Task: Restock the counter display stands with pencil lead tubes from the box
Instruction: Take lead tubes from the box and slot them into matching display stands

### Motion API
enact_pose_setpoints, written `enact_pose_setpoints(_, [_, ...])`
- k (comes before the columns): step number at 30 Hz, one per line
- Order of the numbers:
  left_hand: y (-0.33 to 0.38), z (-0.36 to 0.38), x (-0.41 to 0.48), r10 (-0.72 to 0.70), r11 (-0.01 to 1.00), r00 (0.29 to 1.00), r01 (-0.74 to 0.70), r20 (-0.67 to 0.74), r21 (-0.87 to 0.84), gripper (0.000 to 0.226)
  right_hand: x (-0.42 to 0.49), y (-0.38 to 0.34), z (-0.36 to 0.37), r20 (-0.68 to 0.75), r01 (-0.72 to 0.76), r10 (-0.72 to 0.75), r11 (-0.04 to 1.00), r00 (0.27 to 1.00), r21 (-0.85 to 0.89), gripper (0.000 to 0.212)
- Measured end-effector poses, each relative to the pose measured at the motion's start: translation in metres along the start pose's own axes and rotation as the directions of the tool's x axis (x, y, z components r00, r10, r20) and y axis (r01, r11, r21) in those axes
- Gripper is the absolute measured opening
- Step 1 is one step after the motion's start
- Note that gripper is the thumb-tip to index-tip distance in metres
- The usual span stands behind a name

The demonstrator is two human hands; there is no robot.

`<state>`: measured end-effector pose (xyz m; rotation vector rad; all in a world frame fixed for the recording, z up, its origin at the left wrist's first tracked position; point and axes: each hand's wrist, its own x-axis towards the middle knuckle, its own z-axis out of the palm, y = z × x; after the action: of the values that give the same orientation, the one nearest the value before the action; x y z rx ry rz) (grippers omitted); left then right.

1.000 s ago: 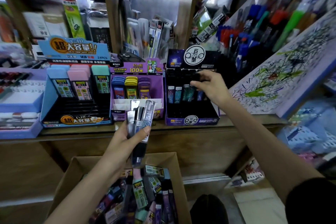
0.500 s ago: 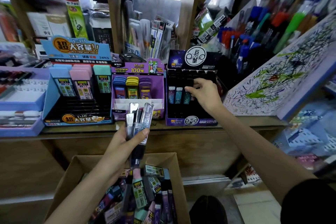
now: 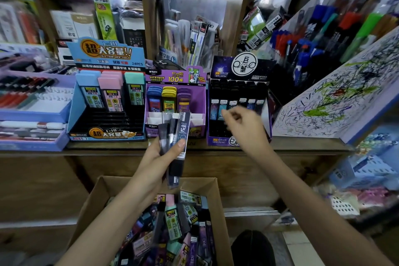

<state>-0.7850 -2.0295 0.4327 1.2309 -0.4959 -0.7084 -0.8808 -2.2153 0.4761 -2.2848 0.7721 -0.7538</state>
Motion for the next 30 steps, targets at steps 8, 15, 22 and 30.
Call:
enact_pose_setpoints(8, [0.004,0.014,0.006,-0.022,0.995,0.998,0.017,-0.055,-0.095,0.034,-0.068,-0.04,0.039,0.396,-0.247,0.037,0.834,0.918,0.494,0.015])
enact_pose_setpoints(15, [-0.003,0.008,0.007,-0.05,0.994,0.997,0.044,-0.055,-0.097,0.035,-0.068,-0.038,0.038,0.428,-0.393,0.16,0.745,0.889,0.538,0.01])
enact_pose_setpoints(22, [-0.007,0.006,0.01,-0.027,1.0,0.998,0.027,-0.058,0.003,0.016,-0.052,-0.014,-0.004,0.237,-0.272,0.168,0.804,0.957,0.529,0.015])
enact_pose_setpoints(30, [-0.005,0.001,0.012,-0.023,1.0,0.997,0.024,-0.071,0.018,0.018,0.01,0.021,-0.068,-0.094,-0.118,0.167,0.913,0.981,0.391,0.012])
